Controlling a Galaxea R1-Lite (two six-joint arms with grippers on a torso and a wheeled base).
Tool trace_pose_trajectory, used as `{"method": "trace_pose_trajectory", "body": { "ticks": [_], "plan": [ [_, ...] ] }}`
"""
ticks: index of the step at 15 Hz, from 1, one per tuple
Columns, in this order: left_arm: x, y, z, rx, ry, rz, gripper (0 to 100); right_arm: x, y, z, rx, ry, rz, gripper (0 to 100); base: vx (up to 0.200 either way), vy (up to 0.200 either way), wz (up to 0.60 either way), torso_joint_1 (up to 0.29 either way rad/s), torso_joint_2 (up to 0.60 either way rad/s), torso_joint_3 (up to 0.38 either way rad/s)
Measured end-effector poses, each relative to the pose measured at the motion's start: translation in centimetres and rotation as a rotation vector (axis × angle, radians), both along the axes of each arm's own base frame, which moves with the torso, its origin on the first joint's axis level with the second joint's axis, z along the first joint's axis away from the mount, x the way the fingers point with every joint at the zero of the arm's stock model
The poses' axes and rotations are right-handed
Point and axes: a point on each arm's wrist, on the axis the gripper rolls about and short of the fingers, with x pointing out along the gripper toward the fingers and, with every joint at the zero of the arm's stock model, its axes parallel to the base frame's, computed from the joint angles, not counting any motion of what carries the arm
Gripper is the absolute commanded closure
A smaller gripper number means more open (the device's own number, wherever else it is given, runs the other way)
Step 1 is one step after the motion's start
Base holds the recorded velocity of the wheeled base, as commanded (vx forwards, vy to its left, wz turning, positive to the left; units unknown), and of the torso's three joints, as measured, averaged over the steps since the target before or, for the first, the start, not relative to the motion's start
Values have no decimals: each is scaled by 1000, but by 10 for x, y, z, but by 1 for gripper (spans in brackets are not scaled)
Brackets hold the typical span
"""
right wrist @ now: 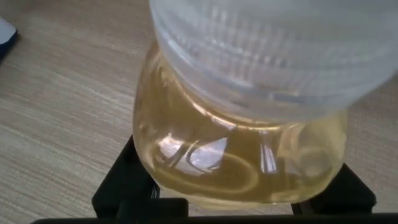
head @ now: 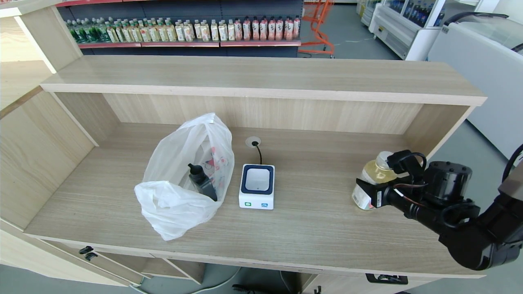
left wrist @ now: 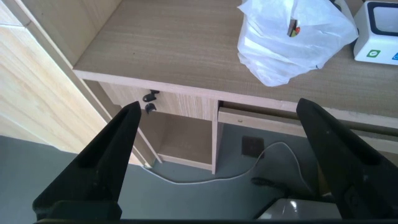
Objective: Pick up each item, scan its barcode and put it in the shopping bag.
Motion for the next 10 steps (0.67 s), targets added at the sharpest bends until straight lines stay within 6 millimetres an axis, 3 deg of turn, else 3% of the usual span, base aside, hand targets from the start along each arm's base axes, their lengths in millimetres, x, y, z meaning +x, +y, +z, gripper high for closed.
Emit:
{"method": "trace_pose_trajectory", "body": {
  "ticks": [4,7,10],
  "plan": [
    [0,0,0,0,0,0,0,-17,1,30,113,20,170,100,0,0,0,0,0,0],
    [0,0,0,0,0,0,0,-48,3,70,281,67,472,100,0,0,0,0,0,0],
    [0,0,0,0,0,0,0,-81,15,97,389,158,666,100,0,0,0,0,0,0]
  ]
}}
